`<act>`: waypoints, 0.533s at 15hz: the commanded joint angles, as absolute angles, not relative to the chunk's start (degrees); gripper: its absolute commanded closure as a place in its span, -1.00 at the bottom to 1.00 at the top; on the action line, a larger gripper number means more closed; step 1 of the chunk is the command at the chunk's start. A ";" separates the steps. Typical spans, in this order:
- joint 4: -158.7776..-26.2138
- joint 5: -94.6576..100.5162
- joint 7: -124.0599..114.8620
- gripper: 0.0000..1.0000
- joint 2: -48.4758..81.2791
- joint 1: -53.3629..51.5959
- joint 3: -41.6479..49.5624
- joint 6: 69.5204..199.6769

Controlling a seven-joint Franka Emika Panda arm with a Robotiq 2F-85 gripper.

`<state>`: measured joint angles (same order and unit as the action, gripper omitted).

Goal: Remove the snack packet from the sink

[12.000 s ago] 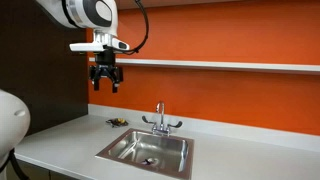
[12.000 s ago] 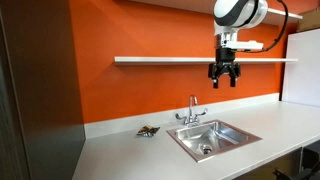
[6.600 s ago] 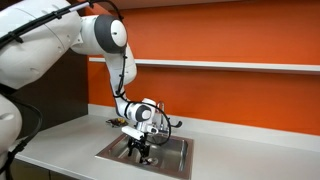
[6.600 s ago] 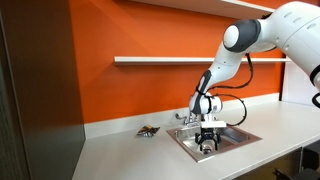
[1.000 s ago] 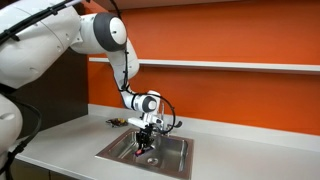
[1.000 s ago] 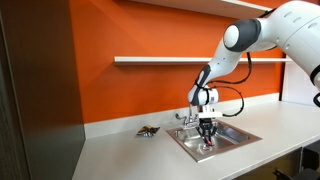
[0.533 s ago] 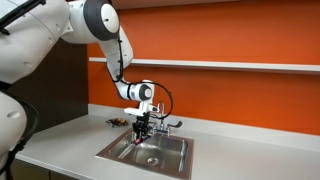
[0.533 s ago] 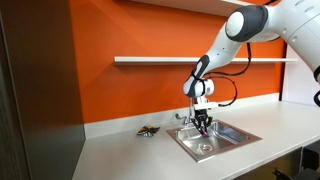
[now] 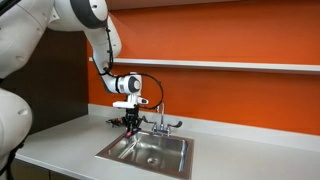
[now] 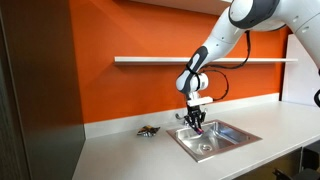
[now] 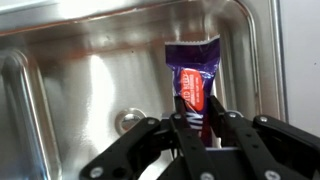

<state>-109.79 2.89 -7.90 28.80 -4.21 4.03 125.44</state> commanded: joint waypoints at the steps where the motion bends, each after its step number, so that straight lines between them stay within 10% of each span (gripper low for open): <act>1: -113.79 6.11 -7.96 0.86 24.38 -5.75 2.59 125.70; 8: -116.16 11.26 -7.17 0.86 21.57 -9.56 -0.51 126.37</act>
